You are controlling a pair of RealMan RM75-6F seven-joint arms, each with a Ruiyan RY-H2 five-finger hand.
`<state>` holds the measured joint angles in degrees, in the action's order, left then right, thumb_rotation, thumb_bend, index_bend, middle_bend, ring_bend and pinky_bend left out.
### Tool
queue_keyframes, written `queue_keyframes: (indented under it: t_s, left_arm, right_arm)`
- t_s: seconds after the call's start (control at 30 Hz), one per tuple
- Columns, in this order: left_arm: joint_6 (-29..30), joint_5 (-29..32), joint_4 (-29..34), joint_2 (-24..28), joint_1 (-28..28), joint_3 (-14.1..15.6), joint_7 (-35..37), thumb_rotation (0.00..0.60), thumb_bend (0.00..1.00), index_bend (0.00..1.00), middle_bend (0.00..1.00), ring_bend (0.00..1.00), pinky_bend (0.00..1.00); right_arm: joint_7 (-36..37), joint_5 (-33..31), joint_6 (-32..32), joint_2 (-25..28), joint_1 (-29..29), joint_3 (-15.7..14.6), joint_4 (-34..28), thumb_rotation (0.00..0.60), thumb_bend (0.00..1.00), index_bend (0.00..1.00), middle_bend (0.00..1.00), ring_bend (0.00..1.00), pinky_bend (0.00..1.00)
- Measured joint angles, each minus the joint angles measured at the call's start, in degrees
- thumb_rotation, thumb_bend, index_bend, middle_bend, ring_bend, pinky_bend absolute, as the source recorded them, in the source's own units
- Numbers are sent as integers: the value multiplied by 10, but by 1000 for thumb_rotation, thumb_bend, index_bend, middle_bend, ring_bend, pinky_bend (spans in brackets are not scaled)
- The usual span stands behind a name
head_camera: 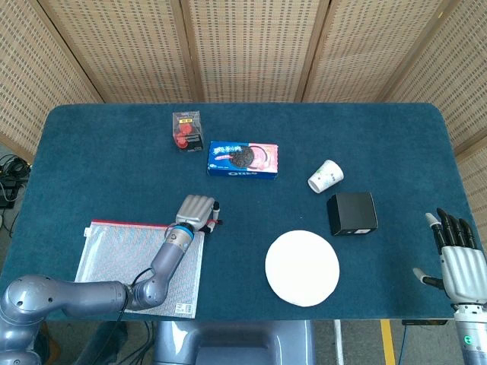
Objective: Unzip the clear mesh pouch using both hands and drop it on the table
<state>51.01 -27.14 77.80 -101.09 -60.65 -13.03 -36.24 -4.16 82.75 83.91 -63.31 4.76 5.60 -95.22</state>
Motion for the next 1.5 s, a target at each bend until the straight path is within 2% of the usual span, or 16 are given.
queue_keyframes:
  t_s: [0.17,0.23,0.27,0.3,0.33,0.4,0.43,0.5,0.6,0.8,1.0,1.3,1.5]
  left_arm:
    - [5,-33,23,16,10,-14,35,600,719,894,933,956,1000]
    - [6,-53,32,22,15,-19,54,600,737,900,935,957,1000]
    - [7,-63,35,25,17,-22,63,600,754,904,938,958,1000]
    - [7,-75,39,27,20,-24,73,600,766,906,939,959,1000]
    - [9,-92,44,30,23,-27,86,600,779,908,940,959,1000]
    - [12,-121,51,34,28,-31,106,600,785,910,940,960,1000]
    - [15,-140,55,36,32,-32,120,600,786,910,940,960,1000]
    - [19,-170,61,39,38,-36,143,600,786,911,940,961,1000]
    - [25,-211,76,46,47,-41,179,600,785,912,941,961,1000]
    - [33,-243,106,66,56,-49,202,600,785,912,940,961,1000]
    - [42,-252,111,68,59,-55,215,600,786,912,941,961,1000]
    - [48,-274,98,61,65,-57,247,600,785,912,941,961,1000]
    - [48,-290,90,57,68,-59,269,600,785,912,941,961,1000]
  right_arm:
    - [21,-1,-39,8,21,3,-10,600,0,83,9,0,0]
    - [30,-2,-60,12,38,9,-19,600,0,92,99,54,6]
    - [34,-3,-71,15,47,13,-23,600,0,94,154,102,44]
    - [41,-5,-88,18,59,18,-31,600,0,102,252,211,186]
    - [48,-8,-102,21,69,23,-38,600,0,114,358,338,392]
    - [66,-20,-137,25,93,35,-54,600,0,147,511,518,709]
    - [73,-27,-153,27,103,39,-61,600,0,167,573,591,799]
    - [93,-47,-192,29,127,51,-75,600,0,200,645,668,884]
    - [123,-86,-253,27,165,69,-89,600,19,231,721,750,965]
    - [179,-189,-368,12,240,102,-101,600,63,273,768,803,1000]
    - [201,-292,-431,-26,303,119,-93,600,93,304,788,821,1000]
    - [199,-420,-458,-89,373,125,-79,600,107,361,801,832,1000]
    - [178,-476,-427,-151,409,122,-55,600,121,435,814,840,1000]
